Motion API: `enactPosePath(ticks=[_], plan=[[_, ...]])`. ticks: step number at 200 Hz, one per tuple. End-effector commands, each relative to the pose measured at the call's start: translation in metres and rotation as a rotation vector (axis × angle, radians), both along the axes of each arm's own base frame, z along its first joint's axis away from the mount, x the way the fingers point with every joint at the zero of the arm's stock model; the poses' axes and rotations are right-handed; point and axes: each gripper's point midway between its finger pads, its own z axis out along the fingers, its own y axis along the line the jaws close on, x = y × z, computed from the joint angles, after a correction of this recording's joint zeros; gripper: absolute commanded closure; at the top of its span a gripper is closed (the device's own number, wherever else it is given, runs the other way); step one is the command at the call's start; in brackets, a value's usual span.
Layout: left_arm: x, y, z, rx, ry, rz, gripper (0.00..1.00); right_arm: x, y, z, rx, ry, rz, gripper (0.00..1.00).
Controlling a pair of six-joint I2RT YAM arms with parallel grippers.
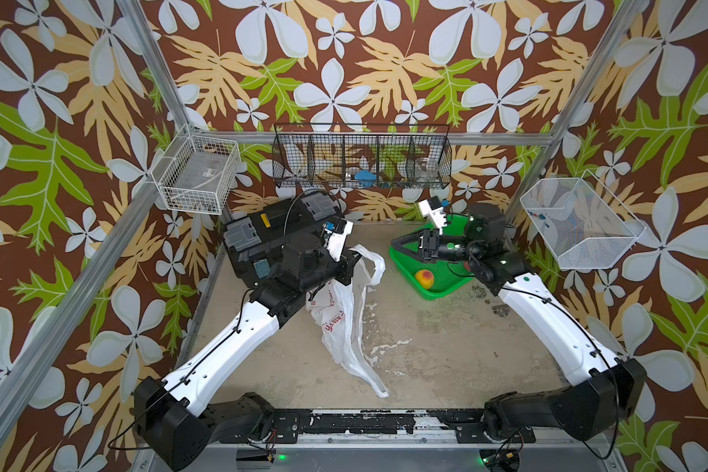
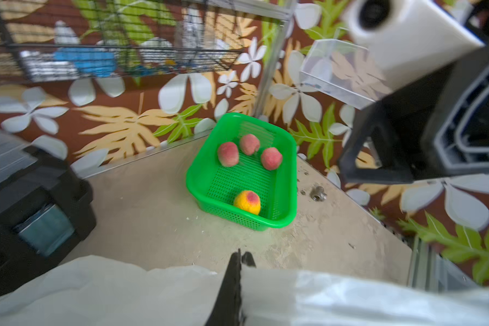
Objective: Place the peach into a plastic bag & tie a knot
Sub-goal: Pick up the plastic bag at the center of the board, then pick up the peach from the basket.
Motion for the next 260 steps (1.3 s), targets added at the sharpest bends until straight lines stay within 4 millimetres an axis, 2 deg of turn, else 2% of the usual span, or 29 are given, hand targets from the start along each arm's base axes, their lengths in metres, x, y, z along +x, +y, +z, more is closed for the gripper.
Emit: enactPosePath(ticks=[1,13,27,41,53,76,102,138,169,197,218,231,243,260], plan=[[0.019,0.024,-0.006,-0.083,0.163,0.236,1.0,0.044,-0.065,-0.055,-0.197,0.062,-0.319,0.42],[0.022,0.024,0.003,-0.111,0.181,0.251,1.0,0.063,-0.104,-0.094,-0.363,0.105,-0.487,0.37],[0.024,0.027,0.01,-0.105,0.182,0.272,1.0,0.078,-0.136,-0.134,-0.559,0.145,-0.611,0.32],[0.022,0.026,0.014,-0.092,0.173,0.257,1.0,0.087,-0.156,-0.165,-0.686,0.184,-0.671,0.23],[0.019,0.021,0.014,-0.088,0.17,0.22,1.0,0.094,-0.164,-0.187,-0.754,0.215,-0.68,0.17],[0.007,0.011,0.012,-0.116,0.154,0.134,1.0,0.101,-0.157,-0.223,-0.814,0.287,-0.626,0.14],[0.001,0.011,0.006,-0.139,0.13,0.108,1.0,0.103,-0.142,-0.262,-0.897,0.323,-0.584,0.13],[-0.003,0.01,-0.002,-0.121,0.131,0.088,1.0,0.105,-0.123,-0.3,-0.971,0.367,-0.531,0.15],[-0.005,0.009,-0.003,-0.118,0.128,0.075,1.0,0.108,-0.118,-0.325,-0.992,0.398,-0.523,0.22],[-0.006,0.008,-0.005,-0.119,0.134,0.067,1.0,0.113,-0.117,-0.336,-0.997,0.404,-0.526,0.3],[-0.007,0.008,-0.005,-0.119,0.135,0.067,1.0,0.116,-0.116,-0.326,-0.984,0.374,-0.543,0.45],[-0.008,0.008,-0.006,-0.121,0.145,0.067,1.0,0.117,-0.114,-0.302,-0.964,0.312,-0.558,0.54],[-0.008,0.009,-0.008,-0.122,0.159,0.076,1.0,0.113,-0.105,-0.268,-0.934,0.226,-0.555,0.6],[-0.005,0.013,-0.011,-0.105,0.179,0.106,1.0,0.089,-0.078,-0.224,-0.84,0.125,-0.472,0.67]])
